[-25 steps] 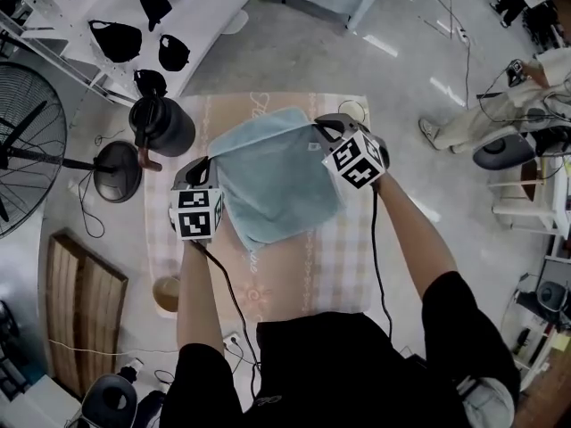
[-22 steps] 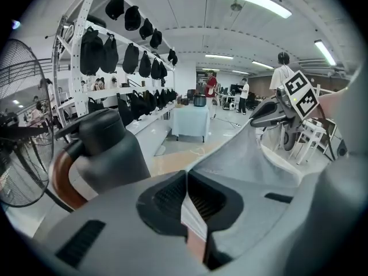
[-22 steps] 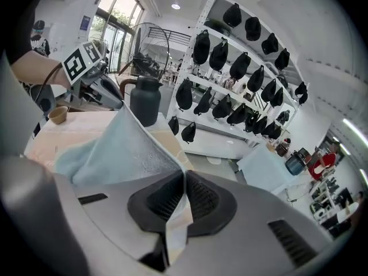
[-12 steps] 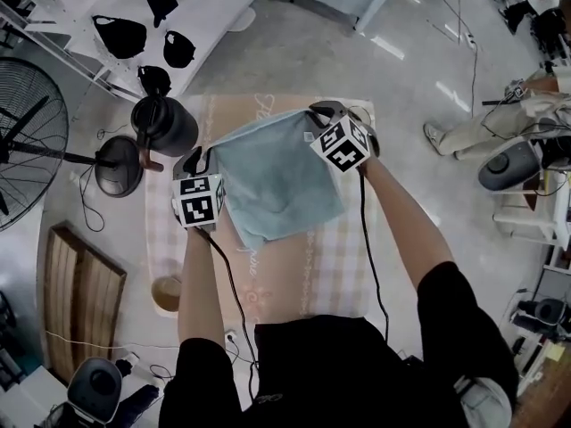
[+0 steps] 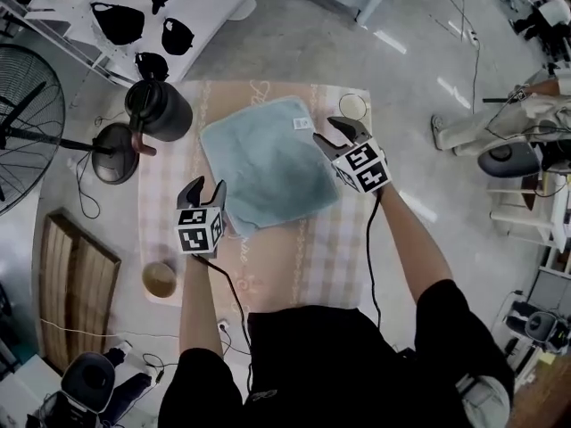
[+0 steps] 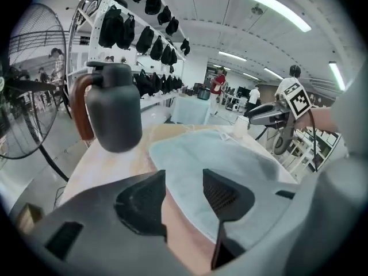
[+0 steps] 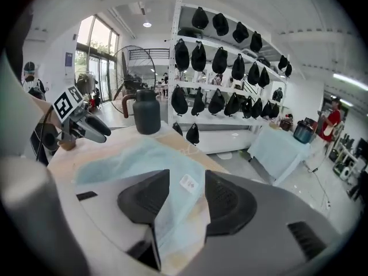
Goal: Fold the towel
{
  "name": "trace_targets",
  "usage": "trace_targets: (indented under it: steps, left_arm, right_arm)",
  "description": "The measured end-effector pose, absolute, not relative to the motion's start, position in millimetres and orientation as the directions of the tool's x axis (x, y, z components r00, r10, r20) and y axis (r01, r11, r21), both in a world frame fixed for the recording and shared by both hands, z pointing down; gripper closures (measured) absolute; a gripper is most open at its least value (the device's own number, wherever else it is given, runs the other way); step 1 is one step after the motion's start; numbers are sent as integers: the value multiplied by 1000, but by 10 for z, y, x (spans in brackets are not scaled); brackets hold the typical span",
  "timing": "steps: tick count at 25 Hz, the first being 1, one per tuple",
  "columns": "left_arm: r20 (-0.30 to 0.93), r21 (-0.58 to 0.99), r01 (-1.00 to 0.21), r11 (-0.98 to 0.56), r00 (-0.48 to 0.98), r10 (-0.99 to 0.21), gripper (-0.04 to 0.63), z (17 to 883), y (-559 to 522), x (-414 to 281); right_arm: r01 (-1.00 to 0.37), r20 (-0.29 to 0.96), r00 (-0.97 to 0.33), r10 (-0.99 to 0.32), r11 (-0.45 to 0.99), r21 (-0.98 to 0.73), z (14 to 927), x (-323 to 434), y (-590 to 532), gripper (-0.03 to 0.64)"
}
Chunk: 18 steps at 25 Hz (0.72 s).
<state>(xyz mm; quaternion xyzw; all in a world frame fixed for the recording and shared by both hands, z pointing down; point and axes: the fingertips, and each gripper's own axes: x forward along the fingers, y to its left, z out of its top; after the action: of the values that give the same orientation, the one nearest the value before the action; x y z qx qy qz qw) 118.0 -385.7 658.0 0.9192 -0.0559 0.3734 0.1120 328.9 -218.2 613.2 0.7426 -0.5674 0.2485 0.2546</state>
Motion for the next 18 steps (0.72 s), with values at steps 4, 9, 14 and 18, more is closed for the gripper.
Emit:
trace_targets:
  steps: [4, 9, 14, 18]
  left_arm:
    - [701, 217, -154, -964, 712, 44, 411, 6673, -3508, 912]
    - [719, 251, -126, -960, 688, 98, 411, 6833, -3109, 481]
    - [741, 251, -128, -960, 663, 105, 411, 6898, -2809, 242]
    - [758, 203, -113, -973, 646, 83, 411, 6939, -2654, 168]
  right_arm:
    - [-979, 679, 168, -715, -202, 29, 6333, 2907, -1798, 443]
    - [-983, 709, 85, -700, -175, -55, 6590, 2465, -1313, 443]
    - [-982, 728, 58, -684, -172, -83, 6712, 2207, -1022, 443]
    - [-979, 729, 45, -683, -174, -103, 6783, 2034, -880, 442]
